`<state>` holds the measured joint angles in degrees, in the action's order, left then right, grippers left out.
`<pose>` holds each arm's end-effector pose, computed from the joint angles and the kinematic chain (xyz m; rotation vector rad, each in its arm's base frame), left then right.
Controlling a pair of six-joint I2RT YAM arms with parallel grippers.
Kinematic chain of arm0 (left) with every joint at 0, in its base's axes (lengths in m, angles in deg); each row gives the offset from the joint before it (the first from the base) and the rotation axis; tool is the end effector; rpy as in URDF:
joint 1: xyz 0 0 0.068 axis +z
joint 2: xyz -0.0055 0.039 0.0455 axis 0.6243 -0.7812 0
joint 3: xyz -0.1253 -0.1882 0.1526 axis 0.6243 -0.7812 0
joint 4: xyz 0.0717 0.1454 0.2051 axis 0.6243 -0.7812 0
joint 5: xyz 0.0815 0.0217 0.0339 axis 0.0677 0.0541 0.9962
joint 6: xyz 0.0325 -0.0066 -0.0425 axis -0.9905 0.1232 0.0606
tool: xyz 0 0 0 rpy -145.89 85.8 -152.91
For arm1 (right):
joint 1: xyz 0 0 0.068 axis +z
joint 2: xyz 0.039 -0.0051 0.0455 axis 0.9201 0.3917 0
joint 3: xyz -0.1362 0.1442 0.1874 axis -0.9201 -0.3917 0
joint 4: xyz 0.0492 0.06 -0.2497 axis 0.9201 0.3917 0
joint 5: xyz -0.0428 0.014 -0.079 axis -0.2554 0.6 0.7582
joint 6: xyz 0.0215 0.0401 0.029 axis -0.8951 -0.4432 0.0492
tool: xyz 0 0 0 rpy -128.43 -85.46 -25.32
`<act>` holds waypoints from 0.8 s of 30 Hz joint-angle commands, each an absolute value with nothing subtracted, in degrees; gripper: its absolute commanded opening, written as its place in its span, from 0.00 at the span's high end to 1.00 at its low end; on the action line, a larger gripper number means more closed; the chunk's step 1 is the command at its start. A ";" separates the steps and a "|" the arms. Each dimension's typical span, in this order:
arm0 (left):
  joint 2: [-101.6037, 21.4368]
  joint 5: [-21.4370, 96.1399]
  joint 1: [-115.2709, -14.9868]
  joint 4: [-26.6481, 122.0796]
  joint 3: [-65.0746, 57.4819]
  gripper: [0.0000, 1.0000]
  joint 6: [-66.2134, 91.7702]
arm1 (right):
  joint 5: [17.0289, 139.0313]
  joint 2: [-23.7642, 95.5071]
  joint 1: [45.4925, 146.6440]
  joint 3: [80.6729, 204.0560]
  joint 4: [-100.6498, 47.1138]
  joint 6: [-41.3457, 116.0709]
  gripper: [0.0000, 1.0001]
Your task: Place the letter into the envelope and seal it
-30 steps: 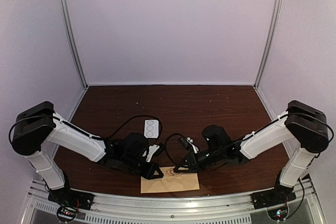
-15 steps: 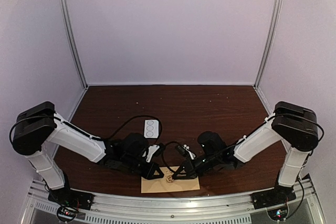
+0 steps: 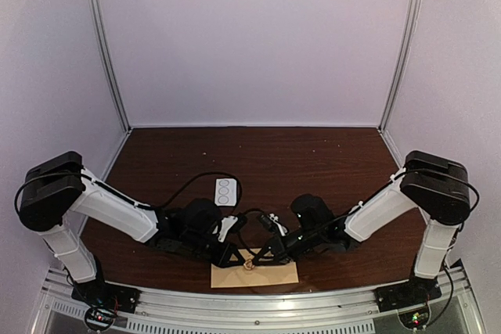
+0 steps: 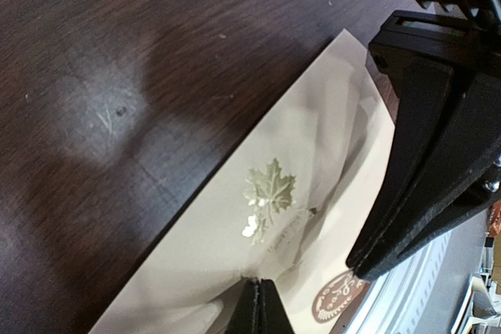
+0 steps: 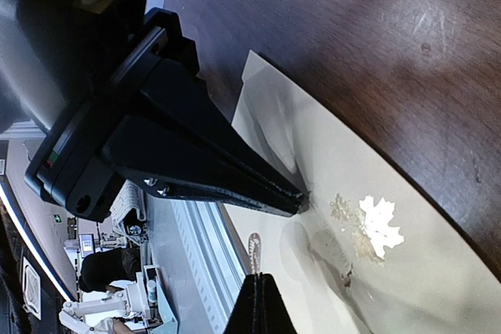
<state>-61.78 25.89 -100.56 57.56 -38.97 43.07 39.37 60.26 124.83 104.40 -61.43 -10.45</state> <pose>0.1298 -0.2690 0.1129 0.6552 2.6611 -1.1159 0.1486 0.2851 0.1090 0.6356 -2.4558 -1.6871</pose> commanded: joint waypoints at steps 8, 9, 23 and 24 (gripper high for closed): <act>-63.02 26.22 -100.76 56.59 -40.02 0.99 42.43 | 39.94 61.31 125.21 104.84 -60.91 -9.87 1.00; -63.03 26.16 -100.77 56.53 -40.02 0.99 42.50 | 40.07 61.36 125.21 104.73 -60.74 -9.88 1.00; -62.42 26.29 -100.75 56.50 -40.19 0.99 42.73 | 41.69 61.64 125.08 104.08 -59.49 -9.67 1.00; -62.42 26.35 -100.72 56.43 -40.19 0.99 42.77 | 41.79 61.75 125.04 104.04 -59.33 -9.65 1.00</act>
<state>-61.78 25.89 -100.56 57.60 -39.02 43.09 39.96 60.90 124.83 104.71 -60.05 -10.21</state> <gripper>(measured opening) 0.011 0.006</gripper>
